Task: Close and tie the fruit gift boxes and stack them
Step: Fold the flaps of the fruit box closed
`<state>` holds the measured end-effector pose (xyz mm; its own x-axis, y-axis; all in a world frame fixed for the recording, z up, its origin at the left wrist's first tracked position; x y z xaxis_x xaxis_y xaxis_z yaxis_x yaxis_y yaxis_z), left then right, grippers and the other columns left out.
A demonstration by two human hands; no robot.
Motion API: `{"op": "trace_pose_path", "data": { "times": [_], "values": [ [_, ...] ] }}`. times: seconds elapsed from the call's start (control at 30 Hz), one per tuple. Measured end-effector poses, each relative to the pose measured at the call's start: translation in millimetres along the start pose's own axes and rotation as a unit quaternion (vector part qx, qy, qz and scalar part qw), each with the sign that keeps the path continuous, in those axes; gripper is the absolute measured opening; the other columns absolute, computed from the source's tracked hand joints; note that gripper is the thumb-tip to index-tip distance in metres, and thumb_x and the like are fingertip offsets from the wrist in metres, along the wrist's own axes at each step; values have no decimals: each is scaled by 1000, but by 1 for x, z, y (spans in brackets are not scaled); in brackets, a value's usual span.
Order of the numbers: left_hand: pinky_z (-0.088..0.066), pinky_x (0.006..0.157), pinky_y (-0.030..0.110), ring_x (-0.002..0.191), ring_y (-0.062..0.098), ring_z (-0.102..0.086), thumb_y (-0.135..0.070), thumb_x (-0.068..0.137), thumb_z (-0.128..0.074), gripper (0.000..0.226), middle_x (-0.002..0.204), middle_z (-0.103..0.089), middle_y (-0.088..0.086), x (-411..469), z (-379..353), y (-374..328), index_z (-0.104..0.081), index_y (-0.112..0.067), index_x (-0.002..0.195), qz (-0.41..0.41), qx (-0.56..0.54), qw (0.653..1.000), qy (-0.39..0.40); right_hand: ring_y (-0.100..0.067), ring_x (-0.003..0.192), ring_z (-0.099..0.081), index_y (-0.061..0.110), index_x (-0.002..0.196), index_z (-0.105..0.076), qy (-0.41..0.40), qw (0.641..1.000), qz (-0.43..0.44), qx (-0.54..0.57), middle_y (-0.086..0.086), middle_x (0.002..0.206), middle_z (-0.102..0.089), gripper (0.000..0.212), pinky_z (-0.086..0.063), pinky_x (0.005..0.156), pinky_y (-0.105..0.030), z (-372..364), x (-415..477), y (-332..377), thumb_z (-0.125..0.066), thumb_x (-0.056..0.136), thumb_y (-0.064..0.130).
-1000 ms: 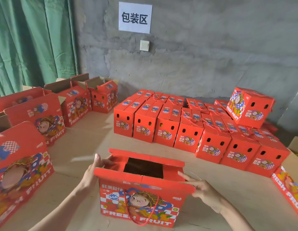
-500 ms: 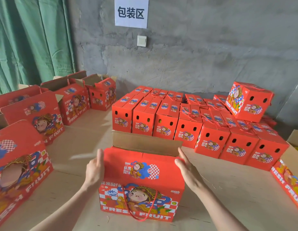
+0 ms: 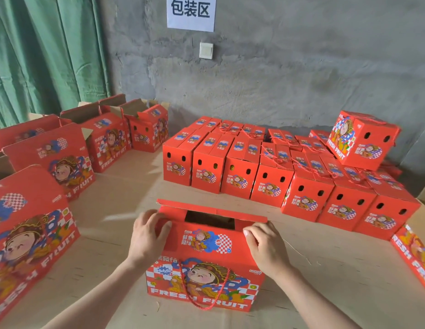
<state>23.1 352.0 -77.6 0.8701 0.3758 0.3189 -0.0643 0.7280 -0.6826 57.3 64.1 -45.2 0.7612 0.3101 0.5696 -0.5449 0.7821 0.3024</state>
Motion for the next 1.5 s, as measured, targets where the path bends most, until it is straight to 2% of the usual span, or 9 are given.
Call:
{"op": "trace_pose_path", "data": {
  "times": [0.17,0.33,0.43,0.67,0.83,0.97,1.07,1.33,1.5],
  "values": [
    [-36,94,43,108,27,-45,-42,89,-39,44,112,-55,6,0,7,-9,-66,-9,100,-61,73,995,5,-19,90,-56,11,93,-68,71,997,-25,-4,0,93,-69,26,-42,80,-30,-6,4,-3,-47,99,25],
    [-36,96,44,103,29,-57,-38,92,-28,46,101,-62,1,7,7,-28,-70,-18,96,-187,199,961,47,-17,70,-55,15,83,-62,112,993,-17,-25,2,77,-65,33,-30,68,-27,-9,9,-2,-40,101,32],
    [-31,103,35,117,22,-47,-44,98,-27,42,118,-53,-2,8,-6,-36,-58,-20,113,-168,235,950,122,-14,68,-55,16,84,-64,130,991,-11,-30,3,77,-65,35,-34,65,-26,-10,11,0,-38,102,31],
    [-31,99,34,115,21,-45,-56,83,2,75,114,-56,-4,1,-9,-42,-57,-24,116,-170,226,953,111,-14,70,-56,15,83,-64,127,990,-43,-31,2,78,-64,35,-38,63,-26,-13,10,0,-39,101,31],
    [-34,97,32,116,20,-47,-50,92,-19,52,118,-57,-5,5,-13,-37,-58,-24,114,-173,208,954,127,-20,91,-55,13,108,-61,128,986,-85,-68,-4,99,-61,30,-38,75,-30,-19,6,8,-36,103,29],
    [-33,99,36,120,22,-43,-46,95,-28,46,120,-59,-4,5,-14,-35,-67,-26,108,-164,187,962,114,-22,108,-50,20,109,-58,135,971,-113,-162,1,113,-59,48,-37,92,-35,-23,-6,15,-28,97,55],
    [-36,90,41,111,26,-50,-49,90,-23,54,103,-66,-3,1,-11,-38,-72,-25,91,-174,201,962,62,-20,98,-53,20,100,-63,80,979,-92,-165,1,103,-63,50,-40,91,-37,-20,-12,18,-29,95,56],
    [-45,86,40,104,30,-53,-45,89,-26,56,107,-63,2,-4,-12,-37,-75,-20,98,-158,195,965,68,-23,78,-60,12,86,-74,5,992,-63,-113,-1,83,-66,36,-52,69,-36,-15,-14,26,-47,89,35],
    [-48,85,37,108,29,-53,-28,94,-43,33,109,-65,3,-4,-7,-41,-72,-15,105,-139,155,975,77,-23,83,-61,14,98,-73,62,992,-86,-67,-2,88,-69,21,-50,75,-35,-17,-14,26,-56,91,24]
  ]
}}
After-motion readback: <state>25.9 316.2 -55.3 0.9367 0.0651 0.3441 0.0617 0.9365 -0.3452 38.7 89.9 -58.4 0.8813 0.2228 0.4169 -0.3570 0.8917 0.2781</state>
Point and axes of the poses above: each hand's wrist, its own x-axis towards the middle knuckle, its own z-axis out of the back of the hand, y = z × x, the point moved 4 cm from there along x, towards the middle knuckle
